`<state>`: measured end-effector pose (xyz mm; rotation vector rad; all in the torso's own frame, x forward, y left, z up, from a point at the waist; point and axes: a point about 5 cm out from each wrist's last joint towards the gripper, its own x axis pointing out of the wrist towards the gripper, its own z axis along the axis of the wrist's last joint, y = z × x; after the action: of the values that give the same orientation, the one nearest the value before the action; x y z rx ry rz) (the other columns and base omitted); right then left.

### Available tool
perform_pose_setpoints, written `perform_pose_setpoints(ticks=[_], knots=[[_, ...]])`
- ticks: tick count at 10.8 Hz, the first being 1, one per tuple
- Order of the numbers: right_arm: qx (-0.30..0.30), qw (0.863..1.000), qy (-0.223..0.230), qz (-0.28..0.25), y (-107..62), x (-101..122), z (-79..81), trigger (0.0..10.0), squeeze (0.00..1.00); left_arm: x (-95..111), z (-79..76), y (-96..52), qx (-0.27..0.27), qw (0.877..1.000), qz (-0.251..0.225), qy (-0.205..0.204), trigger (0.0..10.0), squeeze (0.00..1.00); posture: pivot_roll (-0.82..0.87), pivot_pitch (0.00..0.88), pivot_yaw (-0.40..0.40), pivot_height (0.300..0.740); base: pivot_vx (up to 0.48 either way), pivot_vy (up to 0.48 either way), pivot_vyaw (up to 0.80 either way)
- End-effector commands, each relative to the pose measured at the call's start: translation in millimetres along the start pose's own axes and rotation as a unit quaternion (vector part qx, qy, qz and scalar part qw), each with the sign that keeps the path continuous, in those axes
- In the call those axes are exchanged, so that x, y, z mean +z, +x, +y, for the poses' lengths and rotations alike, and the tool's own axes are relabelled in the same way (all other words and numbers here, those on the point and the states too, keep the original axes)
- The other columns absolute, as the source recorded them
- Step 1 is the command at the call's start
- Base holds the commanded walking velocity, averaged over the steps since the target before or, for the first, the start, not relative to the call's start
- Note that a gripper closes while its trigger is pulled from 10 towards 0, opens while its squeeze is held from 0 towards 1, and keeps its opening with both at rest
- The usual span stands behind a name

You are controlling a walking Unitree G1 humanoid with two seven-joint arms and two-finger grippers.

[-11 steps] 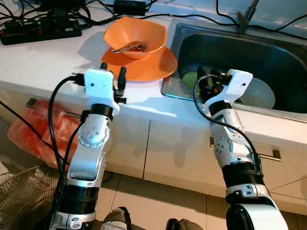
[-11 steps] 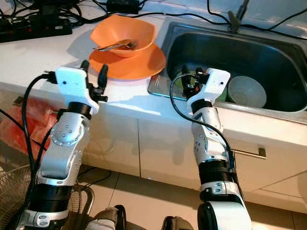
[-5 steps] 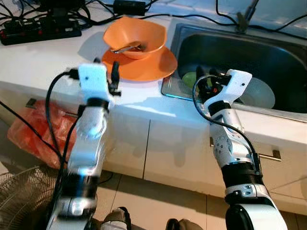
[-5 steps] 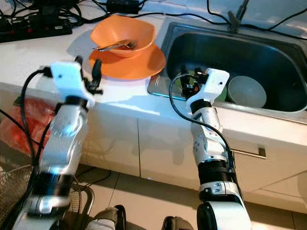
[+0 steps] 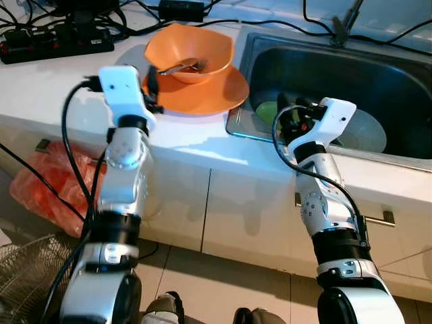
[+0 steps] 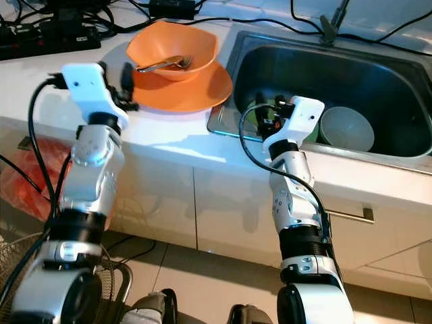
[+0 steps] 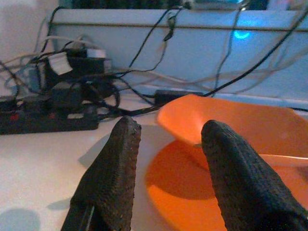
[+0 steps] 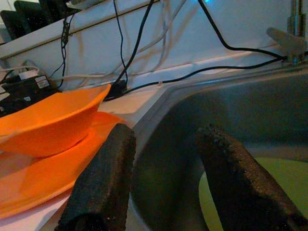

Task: Kitchen organization

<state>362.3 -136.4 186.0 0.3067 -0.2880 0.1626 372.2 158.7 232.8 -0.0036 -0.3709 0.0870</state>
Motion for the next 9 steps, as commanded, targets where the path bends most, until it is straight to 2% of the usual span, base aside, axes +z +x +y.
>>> perform_pose_setpoints(ticks=[1,3,7,9], knots=[[-0.003,1.000,0.000,-0.006,0.1,2.8,-1.8,10.0,0.00,-1.5,4.3,5.2,0.015,1.000,0.004,-0.004,10.0,0.00,0.07,0.136,-0.060,0.740,0.000,0.000,0.00],[-0.004,1.000,0.001,-0.007,0.4,2.9,-1.5,10.0,0.00,-7.4,7.4,9.0,0.026,1.000,0.017,-0.004,10.0,0.00,0.07,0.134,-0.059,0.740,0.000,0.000,0.00],[-0.004,1.000,0.003,-0.007,0.9,2.3,-1.3,10.0,0.00,-21.7,36.5,14.9,0.113,0.990,0.075,0.024,10.0,0.00,0.07,0.131,-0.059,0.740,0.000,0.000,0.00],[-0.004,1.000,0.003,-0.007,0.8,2.1,-1.1,10.0,0.00,-22.4,35.1,14.4,0.100,0.992,0.071,0.021,10.0,0.00,0.07,0.130,-0.061,0.740,0.000,0.000,0.00]])
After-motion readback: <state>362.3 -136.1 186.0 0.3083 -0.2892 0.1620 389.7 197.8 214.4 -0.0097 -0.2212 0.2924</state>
